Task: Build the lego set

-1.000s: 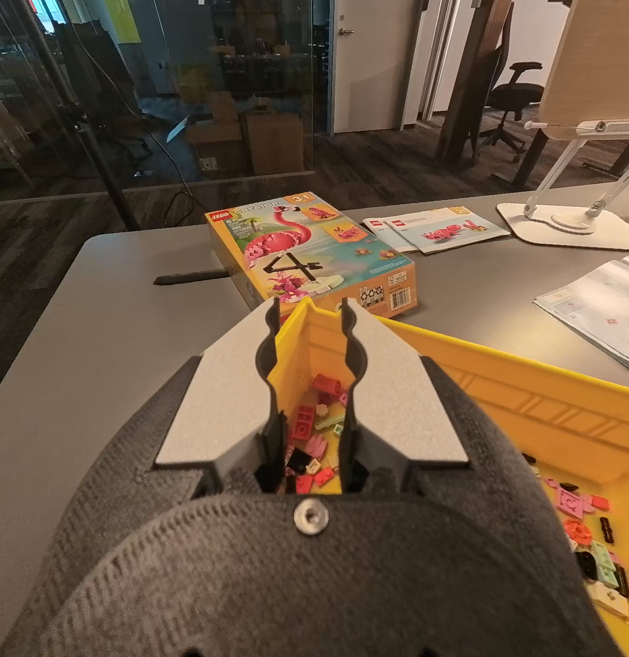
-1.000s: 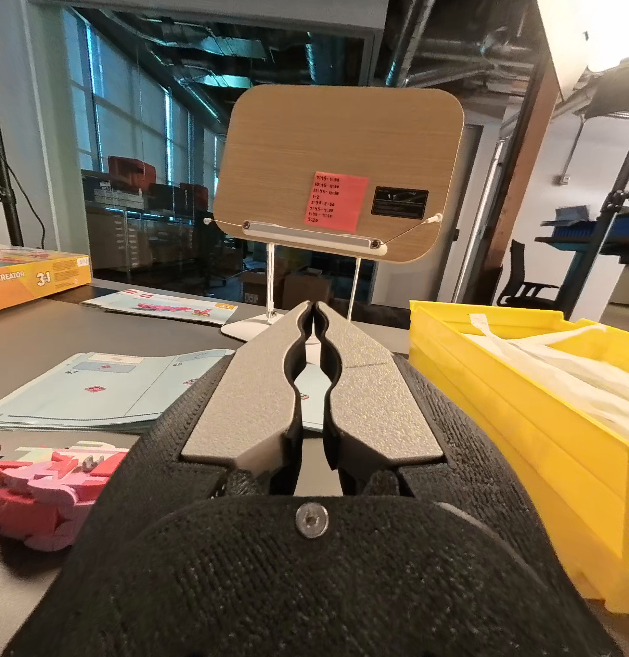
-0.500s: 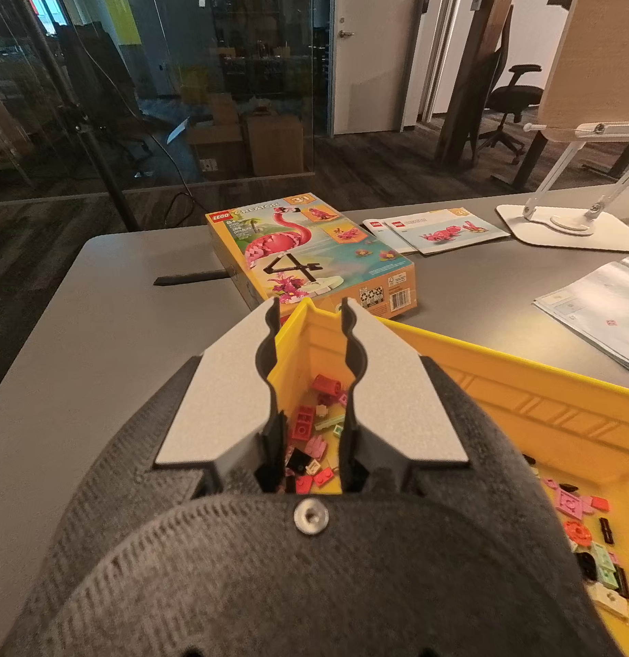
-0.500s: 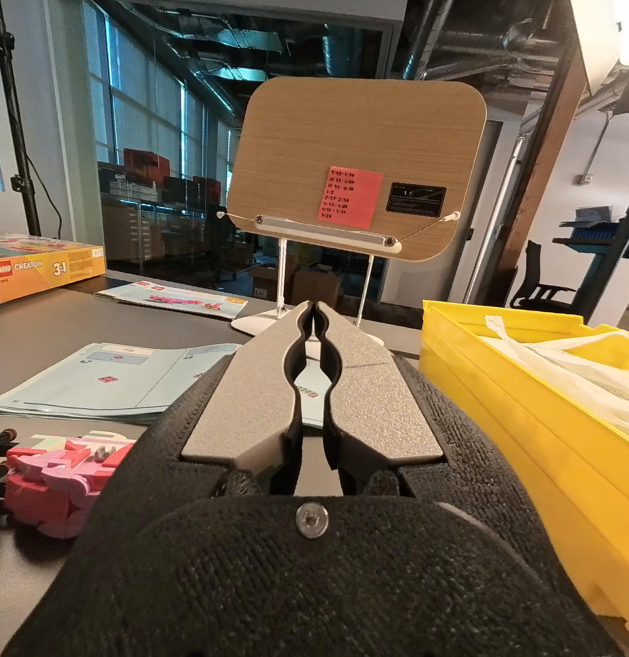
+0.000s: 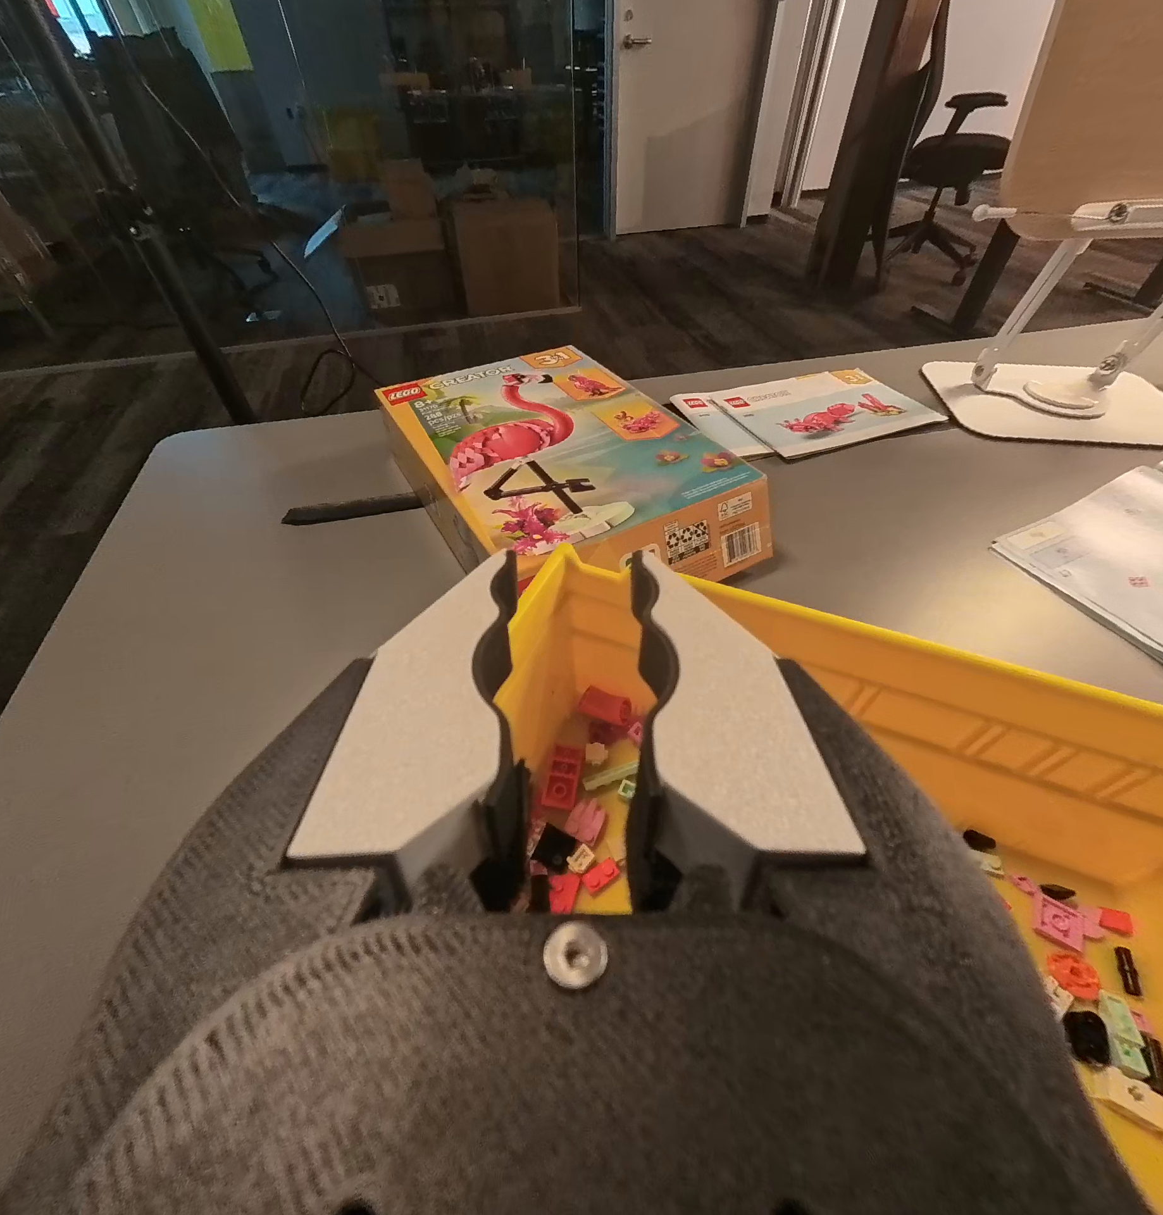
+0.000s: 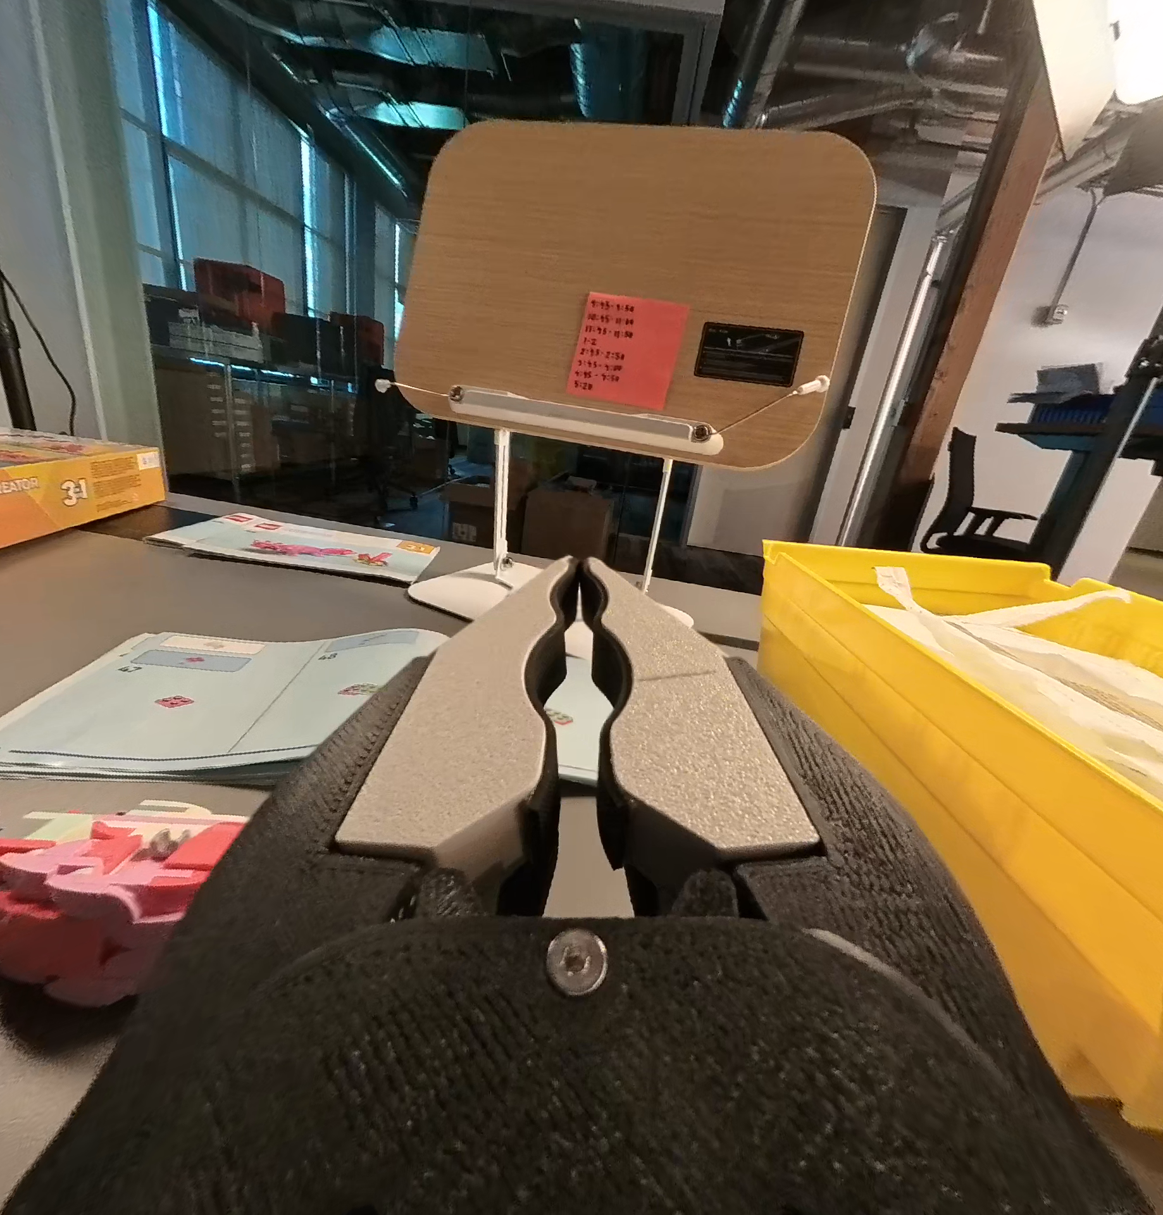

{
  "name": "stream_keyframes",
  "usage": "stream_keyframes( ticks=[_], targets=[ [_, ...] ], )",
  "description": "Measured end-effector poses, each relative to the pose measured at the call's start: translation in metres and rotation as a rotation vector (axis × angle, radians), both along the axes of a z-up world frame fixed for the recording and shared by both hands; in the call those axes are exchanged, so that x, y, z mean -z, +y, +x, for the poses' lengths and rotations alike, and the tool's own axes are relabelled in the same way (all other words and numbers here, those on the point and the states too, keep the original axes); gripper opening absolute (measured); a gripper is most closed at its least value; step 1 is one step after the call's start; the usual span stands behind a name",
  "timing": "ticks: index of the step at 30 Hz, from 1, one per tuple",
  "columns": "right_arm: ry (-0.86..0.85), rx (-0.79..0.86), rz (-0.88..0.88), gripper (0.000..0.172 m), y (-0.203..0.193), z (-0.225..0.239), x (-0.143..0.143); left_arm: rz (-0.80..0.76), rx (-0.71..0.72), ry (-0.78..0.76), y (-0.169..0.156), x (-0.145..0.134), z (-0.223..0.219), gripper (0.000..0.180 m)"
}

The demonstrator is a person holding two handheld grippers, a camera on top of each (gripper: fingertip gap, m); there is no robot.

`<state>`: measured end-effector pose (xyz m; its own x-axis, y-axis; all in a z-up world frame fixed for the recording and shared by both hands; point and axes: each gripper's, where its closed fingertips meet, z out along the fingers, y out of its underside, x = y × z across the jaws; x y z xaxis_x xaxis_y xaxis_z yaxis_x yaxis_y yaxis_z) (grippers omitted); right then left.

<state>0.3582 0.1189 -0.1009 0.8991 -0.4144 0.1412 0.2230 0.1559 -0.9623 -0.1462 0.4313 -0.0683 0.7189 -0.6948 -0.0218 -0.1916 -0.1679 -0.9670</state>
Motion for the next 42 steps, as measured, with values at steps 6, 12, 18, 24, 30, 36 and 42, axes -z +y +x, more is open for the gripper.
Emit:
stream_keyframes(
  ticks=[6,12,18,24,30,36,42],
  targets=[
    [0.027,0.033,-0.001,0.000,-0.003,0.008,0.002,0.000,0.001,0.007,0.000,0.001,0.001,0.033],
    [0.039,0.033,0.001,0.000,-0.004,0.009,0.003,0.001,-0.001,0.005,0.000,0.001,0.000,0.033],
    [0.039,0.052,0.001,0.000,-0.005,0.012,0.002,-0.001,-0.002,0.006,0.000,0.001,0.000,0.033],
    [0.074,0.133,0.010,0.000,-0.016,0.031,0.003,0.001,-0.003,0.001,0.000,0.000,-0.001,0.033],
    [0.104,0.126,0.015,0.000,-0.017,0.034,0.005,0.000,-0.002,0.003,0.000,0.001,-0.001,0.033],
    [0.101,0.109,0.021,0.000,-0.016,0.032,0.004,0.001,-0.002,-0.001,0.000,0.000,-0.002,0.033],
    [0.103,0.070,0.031,0.000,-0.013,0.026,0.002,-0.002,0.003,0.009,0.000,0.001,-0.001,0.033]
  ],
)
